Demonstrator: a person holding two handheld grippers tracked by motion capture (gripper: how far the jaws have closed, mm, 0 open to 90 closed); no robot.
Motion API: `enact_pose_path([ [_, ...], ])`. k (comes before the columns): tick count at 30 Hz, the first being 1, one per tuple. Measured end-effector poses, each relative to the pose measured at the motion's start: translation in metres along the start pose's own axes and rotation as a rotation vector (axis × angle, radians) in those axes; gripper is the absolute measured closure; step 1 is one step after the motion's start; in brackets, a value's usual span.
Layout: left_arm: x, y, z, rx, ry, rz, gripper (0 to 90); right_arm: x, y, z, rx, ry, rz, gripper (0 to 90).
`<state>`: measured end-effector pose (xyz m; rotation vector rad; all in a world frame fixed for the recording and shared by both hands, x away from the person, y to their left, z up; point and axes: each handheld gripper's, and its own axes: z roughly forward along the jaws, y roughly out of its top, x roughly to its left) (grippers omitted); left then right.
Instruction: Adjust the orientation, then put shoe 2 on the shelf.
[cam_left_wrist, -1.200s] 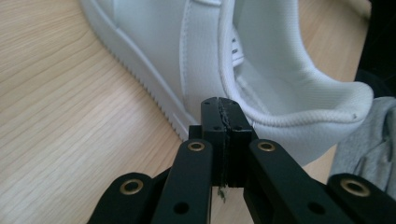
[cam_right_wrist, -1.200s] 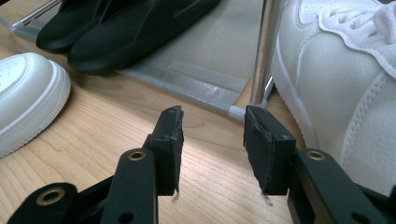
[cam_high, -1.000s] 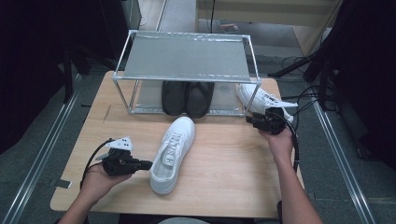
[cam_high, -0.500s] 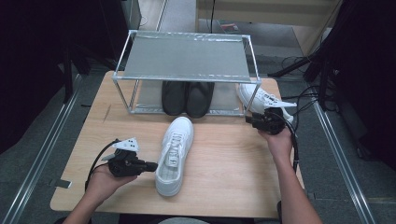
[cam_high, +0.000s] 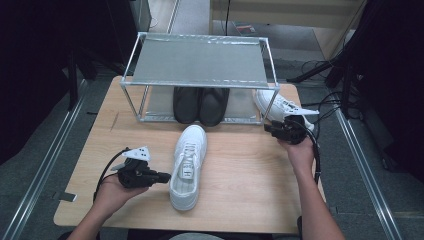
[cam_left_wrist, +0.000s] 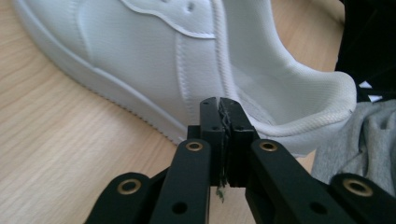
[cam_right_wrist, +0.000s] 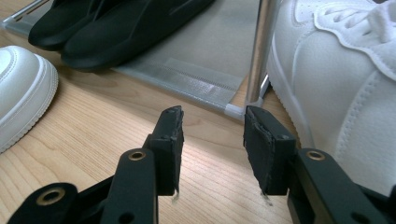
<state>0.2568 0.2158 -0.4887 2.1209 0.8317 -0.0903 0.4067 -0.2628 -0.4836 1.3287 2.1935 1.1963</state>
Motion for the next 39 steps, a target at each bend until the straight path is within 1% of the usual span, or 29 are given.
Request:
enact_pose_path([
  [2, 0.004, 0.0, -0.008, -0.032, 0.022, -0.009, 85.9, -0.002, -0.001, -0.002, -0.002, -0.005, 0.006, 58.9],
  [3, 0.005, 0.0, -0.01, -0.035, 0.027, -0.01, 85.1, -0.003, -0.001, -0.003, -0.001, -0.007, 0.008, 59.1],
  [4, 0.005, 0.0, -0.01, -0.035, 0.027, -0.01, 83.9, -0.003, -0.001, -0.003, -0.001, -0.007, 0.008, 59.1],
  [5, 0.007, 0.0, -0.012, -0.038, 0.039, -0.015, 83.9, -0.003, -0.001, -0.003, -0.001, -0.01, 0.014, 59.1],
  [6, 0.011, 0.0, -0.014, -0.03, 0.048, -0.024, 79.9, -0.004, -0.002, -0.004, 0.001, -0.014, 0.014, 59.1],
  [7, 0.011, 0.0, -0.014, -0.03, 0.048, -0.024, 77.6, -0.004, -0.002, -0.004, 0.001, -0.014, 0.014, 59.1],
  [10, 0.017, 0.0, -0.014, -0.018, 0.077, -0.035, 71.5, -0.005, -0.002, -0.008, 0.0, -0.03, 0.014, 59.2],
  [11, 0.017, 0.0, -0.014, -0.018, 0.077, -0.035, 67.5, -0.005, -0.002, -0.008, 0.0, -0.03, 0.014, 59.2],
  [12, 0.021, 0.0, -0.015, -0.019, 0.081, -0.042, 64.9, -0.005, -0.002, -0.01, 0.001, -0.034, 0.013, 59.3],
  [14, 0.024, 0.0, -0.015, -0.018, 0.093, -0.048, 60.2, -0.006, -0.002, -0.013, -0.001, -0.04, 0.014, 59.3],
  [15, 0.026, 0.0, -0.015, -0.014, 0.097, -0.06, 57.3, -0.006, -0.002, -0.014, -0.002, -0.043, 0.014, 59.4],
  [17, 0.028, -0.001, -0.015, -0.016, 0.101, -0.06, 55.2, -0.007, -0.002, -0.017, -0.008, -0.049, 0.014, 59.6],
  [19, 0.033, -0.002, -0.015, -0.017, 0.104, -0.074, 52.2, -0.009, -0.002, -0.02, -0.01, -0.056, 0.016, 59.6],
  [21, 0.034, -0.003, -0.015, -0.018, 0.099, -0.08, 49.5, -0.01, -0.002, -0.021, -0.01, -0.059, 0.018, 59.7],
  [22, 0.035, -0.003, -0.015, -0.019, 0.104, -0.085, 49.0, -0.013, -0.002, -0.023, -0.014, -0.065, 0.022, 59.8],
  [23, 0.036, -0.004, -0.015, -0.021, 0.109, -0.085, 49.0, -0.013, -0.002, -0.023, -0.014, -0.065, 0.022, 59.8],
  [24, 0.037, -0.004, -0.016, -0.023, 0.108, -0.088, 47.0, -0.015, -0.002, -0.026, -0.021, -0.068, 0.03, 59.8],
  [27, 0.04, -0.006, -0.016, -0.02, 0.106, -0.091, 45.1, -0.018, 0.0, -0.029, -0.023, -0.076, 0.037, 59.8],
  [30, 0.042, -0.006, -0.016, -0.024, 0.115, -0.092, 44.8, -0.021, 0.001, -0.03, -0.025, -0.086, 0.035, 59.8],
  [33, 0.044, -0.006, -0.017, -0.021, 0.109, -0.095, 44.2, -0.024, 0.004, -0.033, -0.028, -0.101, 0.033, 59.9],
  [36, 0.044, -0.007, -0.017, -0.017, 0.116, -0.097, 44.0, -0.026, 0.006, -0.035, -0.033, -0.102, 0.032, 59.8],
  [39, 0.045, -0.008, -0.018, -0.02, 0.115, -0.101, 43.9, -0.032, 0.011, -0.042, -0.035, -0.137, 0.029, 59.9],
])
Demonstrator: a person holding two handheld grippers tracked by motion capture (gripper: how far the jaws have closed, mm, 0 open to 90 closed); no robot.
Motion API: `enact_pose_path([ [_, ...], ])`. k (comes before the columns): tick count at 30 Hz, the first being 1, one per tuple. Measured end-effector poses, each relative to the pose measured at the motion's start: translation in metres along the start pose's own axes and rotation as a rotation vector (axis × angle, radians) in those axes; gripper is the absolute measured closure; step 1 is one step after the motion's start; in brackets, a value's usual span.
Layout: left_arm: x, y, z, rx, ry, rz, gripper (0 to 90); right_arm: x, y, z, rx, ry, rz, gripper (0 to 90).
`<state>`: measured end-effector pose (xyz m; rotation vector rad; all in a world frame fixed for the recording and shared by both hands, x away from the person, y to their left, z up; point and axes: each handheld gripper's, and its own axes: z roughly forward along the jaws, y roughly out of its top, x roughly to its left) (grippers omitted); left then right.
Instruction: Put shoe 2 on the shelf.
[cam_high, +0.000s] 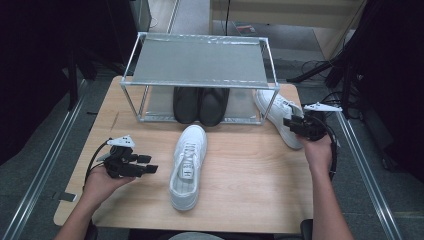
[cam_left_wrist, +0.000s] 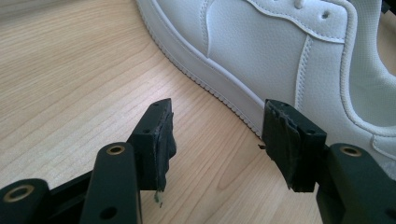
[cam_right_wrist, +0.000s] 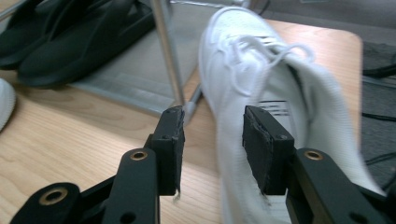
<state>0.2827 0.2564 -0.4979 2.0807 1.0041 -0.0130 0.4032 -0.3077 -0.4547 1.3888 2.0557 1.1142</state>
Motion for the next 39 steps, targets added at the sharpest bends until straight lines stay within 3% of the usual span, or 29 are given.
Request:
enact_pose_path([
  [6, 0.001, -0.002, 0.0, 0.0, 0.004, -0.011, 43.6, -0.015, -0.002, 0.006, 0.02, -0.01, 0.045, 59.7],
  [10, 0.001, -0.004, -0.001, 0.004, 0.007, -0.013, 43.5, -0.017, -0.004, 0.016, 0.044, -0.005, 0.049, 59.7],
  [11, 0.001, -0.005, -0.001, 0.002, 0.01, -0.017, 43.5, -0.015, -0.003, 0.02, 0.058, -0.03, 0.036, 61.0],
  [13, 0.001, -0.006, -0.002, 0.0, 0.012, -0.016, 43.5, -0.015, -0.002, 0.02, 0.061, -0.029, 0.038, 61.3],
  [15, 0.001, -0.007, -0.002, -0.001, 0.015, -0.023, 43.5, -0.018, -0.001, 0.02, 0.069, -0.019, 0.077, 61.6],
  [20, 0.002, -0.009, -0.004, 0.0, 0.02, -0.027, 43.5, -0.014, 0.001, 0.022, 0.064, -0.028, 0.045, 63.0],
  [24, 0.002, -0.009, -0.003, 0.0, 0.018, -0.028, 43.5, -0.013, 0.002, 0.023, 0.07, -0.021, 0.049, 65.2],
  [28, 0.002, -0.008, -0.002, 0.005, 0.017, -0.026, 43.5, -0.014, 0.002, 0.023, 0.077, 0.022, 0.073, 77.6],
  [33, 0.003, -0.009, -0.004, 0.001, 0.019, -0.028, 43.4, -0.016, 0.002, 0.023, 0.075, 0.041, 0.101, 81.8],
  [39, 0.005, -0.009, -0.004, -0.005, 0.015, -0.035, 43.4, -0.012, 0.006, 0.02, 0.068, 0.014, 0.072, 83.9],
])
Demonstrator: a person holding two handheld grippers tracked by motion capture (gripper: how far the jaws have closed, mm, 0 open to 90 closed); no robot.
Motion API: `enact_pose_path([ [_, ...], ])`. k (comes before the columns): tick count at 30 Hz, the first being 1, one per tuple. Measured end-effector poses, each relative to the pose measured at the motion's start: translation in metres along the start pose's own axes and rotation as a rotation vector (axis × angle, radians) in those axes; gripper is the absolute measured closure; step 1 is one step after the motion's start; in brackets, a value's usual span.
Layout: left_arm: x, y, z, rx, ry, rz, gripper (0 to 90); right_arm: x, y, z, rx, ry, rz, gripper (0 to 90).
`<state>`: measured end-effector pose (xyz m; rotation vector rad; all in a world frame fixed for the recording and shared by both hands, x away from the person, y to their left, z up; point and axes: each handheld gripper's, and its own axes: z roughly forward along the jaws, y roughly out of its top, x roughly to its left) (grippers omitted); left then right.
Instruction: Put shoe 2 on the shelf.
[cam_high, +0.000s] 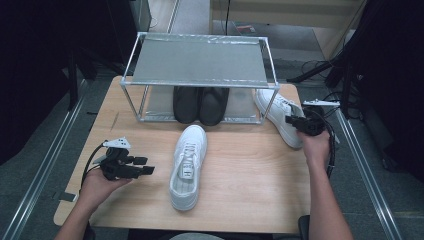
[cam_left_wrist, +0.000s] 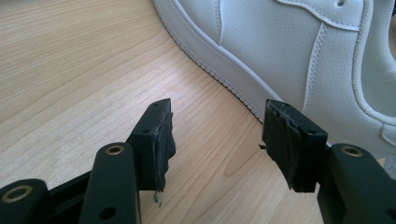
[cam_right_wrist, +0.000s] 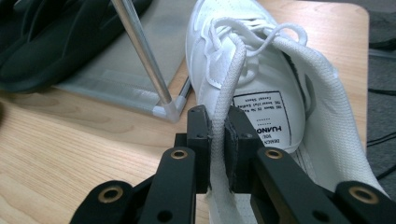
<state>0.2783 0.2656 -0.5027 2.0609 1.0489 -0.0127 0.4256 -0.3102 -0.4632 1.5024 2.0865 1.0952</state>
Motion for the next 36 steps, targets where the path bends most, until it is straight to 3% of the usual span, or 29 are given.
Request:
enact_pose_path([
  [8, 0.0, 0.0, -0.001, -0.001, 0.001, 0.003, 43.3, 0.001, -0.001, -0.009, 0.001, -0.006, 0.002, 84.4],
  [20, 0.002, 0.006, 0.004, 0.013, -0.016, 0.016, 43.3, 0.007, -0.019, -0.02, 0.035, 0.003, 0.018, 83.2],
  [26, 0.002, 0.008, 0.007, 0.019, -0.022, 0.016, 43.1, 0.006, -0.021, -0.018, 0.016, 0.014, 0.023, 71.4],
  [33, 0.002, 0.008, 0.006, 0.02, -0.017, 0.014, 42.9, 0.008, -0.008, -0.016, -0.036, -0.002, 0.037, 65.5],
  [36, 0.002, 0.006, 0.006, 0.028, -0.018, 0.017, 42.6, 0.008, -0.005, -0.006, 0.012, 0.01, 0.04, 62.8],
])
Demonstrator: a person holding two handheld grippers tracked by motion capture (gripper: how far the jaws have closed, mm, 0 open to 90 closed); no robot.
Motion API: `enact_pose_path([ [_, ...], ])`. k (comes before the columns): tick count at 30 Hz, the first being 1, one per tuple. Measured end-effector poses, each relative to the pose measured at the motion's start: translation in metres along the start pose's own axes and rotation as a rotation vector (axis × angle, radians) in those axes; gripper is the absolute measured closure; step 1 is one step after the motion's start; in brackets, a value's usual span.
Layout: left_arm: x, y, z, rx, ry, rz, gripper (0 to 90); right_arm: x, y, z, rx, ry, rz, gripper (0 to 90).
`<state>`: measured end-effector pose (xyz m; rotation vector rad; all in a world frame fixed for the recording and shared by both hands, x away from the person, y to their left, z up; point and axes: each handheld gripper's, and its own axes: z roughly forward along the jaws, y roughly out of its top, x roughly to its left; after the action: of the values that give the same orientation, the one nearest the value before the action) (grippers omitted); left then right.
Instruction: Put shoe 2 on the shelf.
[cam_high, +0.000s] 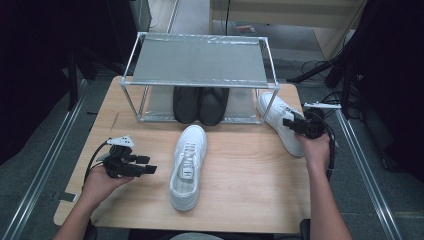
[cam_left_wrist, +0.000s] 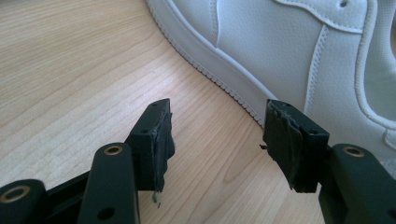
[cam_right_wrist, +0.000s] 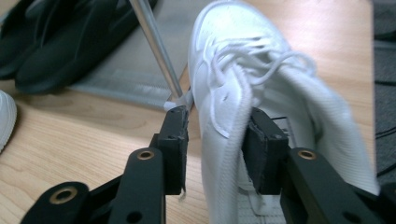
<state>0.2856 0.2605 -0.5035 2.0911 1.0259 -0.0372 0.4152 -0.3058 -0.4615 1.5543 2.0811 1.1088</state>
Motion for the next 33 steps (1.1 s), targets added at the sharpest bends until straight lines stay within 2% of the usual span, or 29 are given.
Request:
enact_pose_path([
  [4, 0.0, -0.002, -0.001, -0.004, 0.0, -0.011, 42.6, 0.001, 0.001, 0.012, 0.03, -0.001, 0.004, 65.7],
  [6, 0.0, -0.002, -0.002, -0.003, 0.003, -0.008, 42.5, 0.0, 0.0, 0.016, 0.039, -0.008, -0.006, 75.2],
  [9, 0.0, -0.003, -0.002, -0.003, 0.005, -0.011, 42.5, -0.003, 0.001, 0.015, 0.045, 0.018, -0.006, 79.9],
  [12, 0.0, -0.003, -0.002, -0.009, 0.008, -0.011, 42.5, -0.001, 0.002, 0.013, 0.038, 0.011, -0.018, 81.8],
  [18, 0.0, -0.002, -0.003, -0.011, 0.001, -0.007, 42.5, -0.002, 0.005, 0.004, 0.006, -0.025, -0.024, 82.3],
  [22, -0.001, -0.001, -0.003, -0.011, 0.003, -0.001, 42.4, -0.004, 0.003, -0.003, 0.004, -0.051, -0.02, 82.3],
  [26, -0.001, 0.0, -0.003, -0.017, -0.001, 0.005, 42.4, -0.008, 0.0, -0.01, -0.005, -0.058, 0.0, 82.2],
  [33, -0.003, 0.005, 0.0, -0.013, -0.009, 0.02, 42.2, -0.006, -0.006, -0.022, -0.011, -0.07, 0.002, 82.1],
])
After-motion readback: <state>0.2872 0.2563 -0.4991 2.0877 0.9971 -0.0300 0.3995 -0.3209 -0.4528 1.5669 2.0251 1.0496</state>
